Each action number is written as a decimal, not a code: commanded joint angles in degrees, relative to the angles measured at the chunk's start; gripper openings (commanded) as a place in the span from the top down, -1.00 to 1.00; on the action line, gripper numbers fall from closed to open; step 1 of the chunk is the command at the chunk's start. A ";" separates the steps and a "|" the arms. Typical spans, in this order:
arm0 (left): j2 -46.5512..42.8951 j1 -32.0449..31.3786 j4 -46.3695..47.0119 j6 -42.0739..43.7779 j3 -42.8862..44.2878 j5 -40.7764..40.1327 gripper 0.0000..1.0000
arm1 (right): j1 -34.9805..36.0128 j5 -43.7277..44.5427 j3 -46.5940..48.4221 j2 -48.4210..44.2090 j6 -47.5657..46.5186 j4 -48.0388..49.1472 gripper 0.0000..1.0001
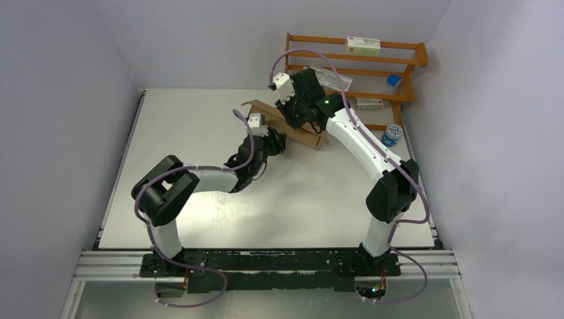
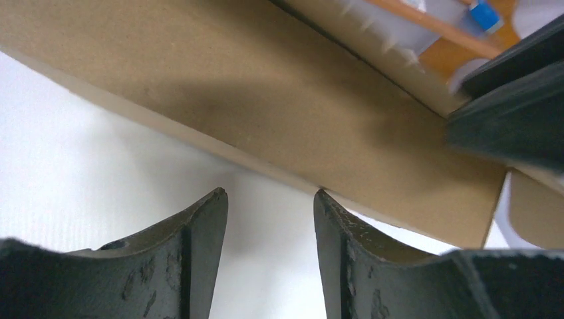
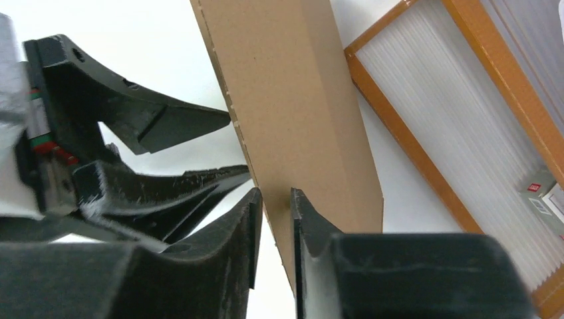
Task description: Fold the paper box
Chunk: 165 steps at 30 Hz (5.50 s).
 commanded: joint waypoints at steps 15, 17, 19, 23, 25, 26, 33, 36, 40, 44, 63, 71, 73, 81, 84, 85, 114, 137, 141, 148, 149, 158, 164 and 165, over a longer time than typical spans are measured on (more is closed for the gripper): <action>-1.26 1.17 2.69 0.57 2.17 4.68 -0.14 | -0.12 12.79 -15.51 -3.60 -9.05 25.44 0.27; -1.85 1.22 1.78 0.31 1.76 5.22 -0.14 | 0.00 13.79 -17.63 -4.54 -10.08 26.77 0.27; -2.70 1.23 -0.16 0.04 1.77 5.73 -0.14 | 0.09 14.86 -19.31 -5.02 -10.84 28.30 0.27; -7.76 3.36 -1.40 -1.50 -2.28 8.32 -0.15 | 0.19 17.01 -23.42 -6.02 -13.11 32.24 0.33; -10.62 6.15 -3.97 -1.73 -3.82 9.94 -0.16 | 0.23 17.81 -26.03 -6.77 -14.72 35.57 0.41; -11.78 7.73 -5.75 -1.57 -4.09 10.76 -0.17 | 0.19 17.80 -27.24 -7.32 -15.54 37.13 0.43; -15.03 18.93 -9.86 2.61 -3.37 21.67 -0.32 | 0.18 16.74 -30.47 -8.83 -17.15 41.82 0.57; -13.55 21.84 -7.74 7.79 -1.53 31.27 -0.40 | 0.14 15.49 -29.46 -8.32 -16.76 40.21 0.58; -11.51 23.30 -7.84 15.96 1.60 36.48 -0.43 | 0.16 14.38 -28.32 -7.07 -16.33 38.53 0.57; -9.33 24.93 -8.76 21.32 5.49 38.71 -0.44 | 0.10 14.49 -28.37 -6.70 -16.47 38.23 0.57; 5.68 25.84 -1.40 7.12 15.60 54.98 -0.08 | 0.15 10.88 -28.19 -7.91 -14.81 39.29 0.57; -1.20 24.07 6.48 -4.67 7.00 56.18 0.10 | 0.22 5.79 -26.53 -8.90 -12.20 35.33 0.58; -5.17 22.87 2.92 -4.52 4.23 54.57 0.10 | 0.42 3.03 -25.18 -8.78 -11.08 33.19 0.59; -24.37 19.11 -19.26 -2.25 -6.37 39.96 0.08 | 4.25 -1.66 -22.74 -8.09 -6.90 27.61 0.58; -29.03 18.48 -28.86 -0.30 -5.87 34.87 0.05 | 5.25 -1.81 -22.56 -7.95 -5.99 27.55 0.53; -29.87 18.46 -31.12 0.30 -5.50 34.01 0.04 | 5.36 -1.55 -22.55 -7.99 -5.66 27.74 0.51; -58.70 16.83 -36.00 -4.87 -26.19 29.47 -0.16 | 19.86 11.07 -30.70 -18.84 -14.23 31.11 0.99; -58.88 16.69 -34.47 -3.37 -27.35 25.75 -0.24 | 22.60 17.00 -33.13 -16.89 -28.51 40.64 0.81; -57.11 16.70 -35.48 -3.52 -26.10 25.19 -0.24 | 22.55 15.18 -33.27 -17.67 -27.33 39.48 0.95; -53.91 16.69 -31.92 -6.69 -26.27 25.58 -0.17 | 22.54 8.74 -35.40 -19.10 -25.34 38.40 1.00; -53.19 16.69 -31.10 -6.93 -26.18 25.91 -0.15 | 22.59 8.23 -35.23 -18.67 -25.05 37.58 1.00; -49.13 15.77 -22.96 -11.34 -24.92 24.41 -0.05 | 22.60 2.70 -31.59 -14.83 -23.02 30.91 1.00; -46.67 14.42 -22.43 -11.47 -22.84 21.74 -0.06 | 22.55 3.05 -31.29 -14.08 -23.61 30.58 1.00; -46.44 14.41 -22.93 -11.28 -22.47 21.72 -0.07 | 22.48 3.33 -31.52 -14.19 -23.50 31.17 1.00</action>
